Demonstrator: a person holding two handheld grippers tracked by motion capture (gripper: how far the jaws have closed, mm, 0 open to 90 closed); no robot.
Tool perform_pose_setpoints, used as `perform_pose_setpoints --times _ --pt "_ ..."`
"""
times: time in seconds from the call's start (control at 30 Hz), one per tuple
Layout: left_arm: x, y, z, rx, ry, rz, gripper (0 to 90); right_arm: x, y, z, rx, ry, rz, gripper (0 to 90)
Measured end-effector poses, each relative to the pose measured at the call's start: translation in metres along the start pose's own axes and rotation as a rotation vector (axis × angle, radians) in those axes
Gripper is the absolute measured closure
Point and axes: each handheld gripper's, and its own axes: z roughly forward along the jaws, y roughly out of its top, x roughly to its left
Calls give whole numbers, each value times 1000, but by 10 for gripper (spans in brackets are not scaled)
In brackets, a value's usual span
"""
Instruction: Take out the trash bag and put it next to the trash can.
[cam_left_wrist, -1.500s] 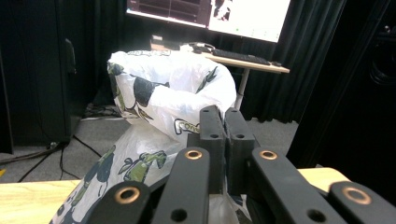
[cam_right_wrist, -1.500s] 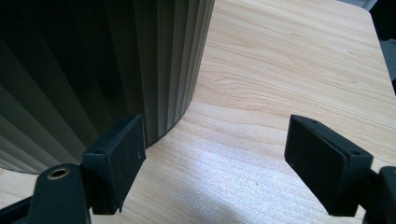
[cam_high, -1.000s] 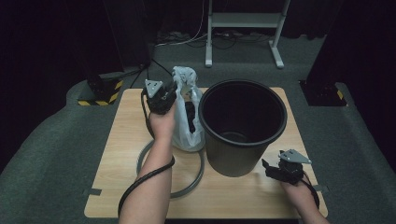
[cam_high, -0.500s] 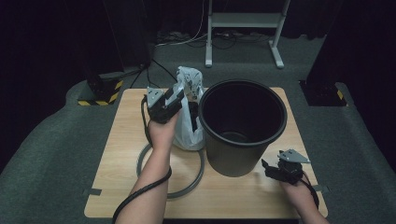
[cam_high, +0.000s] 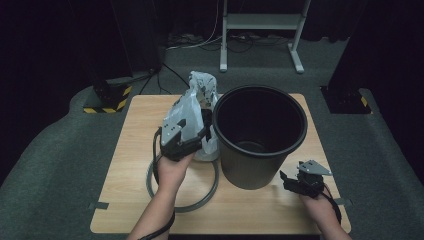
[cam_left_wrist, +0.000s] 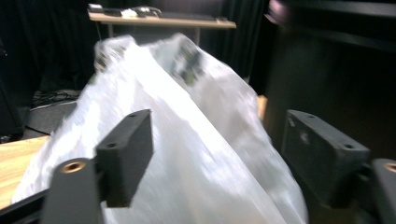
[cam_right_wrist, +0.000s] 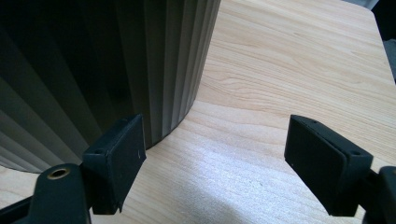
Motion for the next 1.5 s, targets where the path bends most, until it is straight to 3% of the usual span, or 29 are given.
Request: perform_pose_setpoints --times 0.07,0.2,0.33,0.4,0.47,0.57,0.63,0.67,0.9,0.97,1.07,1.13,1.2,1.3,1.4,1.5 --pt "-8 -6 -6 17 -19 23 212 -1 0 -1 0 -2 10 204" --pt "-21 -21 -4 106 -38 70 169 -1 0 -2 -3 -4 9 204" --pt "-28 -35 11 209 -5 121 193 -1 1 -2 -8 -3 12 204" --pt "-25 -38 19 234 21 104 294 -1 1 -3 -10 -3 11 204" --pt "-22 -38 25 238 47 98 462 -2 1 -3 -13 -2 10 204" --pt "-11 -35 35 223 29 32 760 -4 1 -3 -12 -4 13 204" --pt "-6 -31 44 209 14 4 875 -4 1 -2 -12 -4 14 203" --pt "-5 -29 48 196 16 -5 885 -4 1 -2 -12 -4 14 204" --pt "-5 -11 76 112 0 -62 895 -3 2 -3 -16 1 13 204" --pt "-9 -10 81 98 -5 -54 894 -3 2 -3 -18 3 16 204" --pt "-15 -17 87 117 -3 -28 893 -5 2 -3 -19 2 15 204" --pt "-16 -24 91 136 2 -37 889 -6 1 -3 -19 3 14 204" --pt "-13 -29 94 155 -18 -79 880 -6 1 -3 -19 3 14 204" --pt "-10 -32 94 162 -41 -123 775 -5 2 -3 -22 3 17 204" --pt "-9 -29 89 139 -68 -125 675 -4 2 -3 -22 4 15 204" --pt "-4 -26 84 120 -96 -190 555 -5 2 -3 -20 4 14 204"
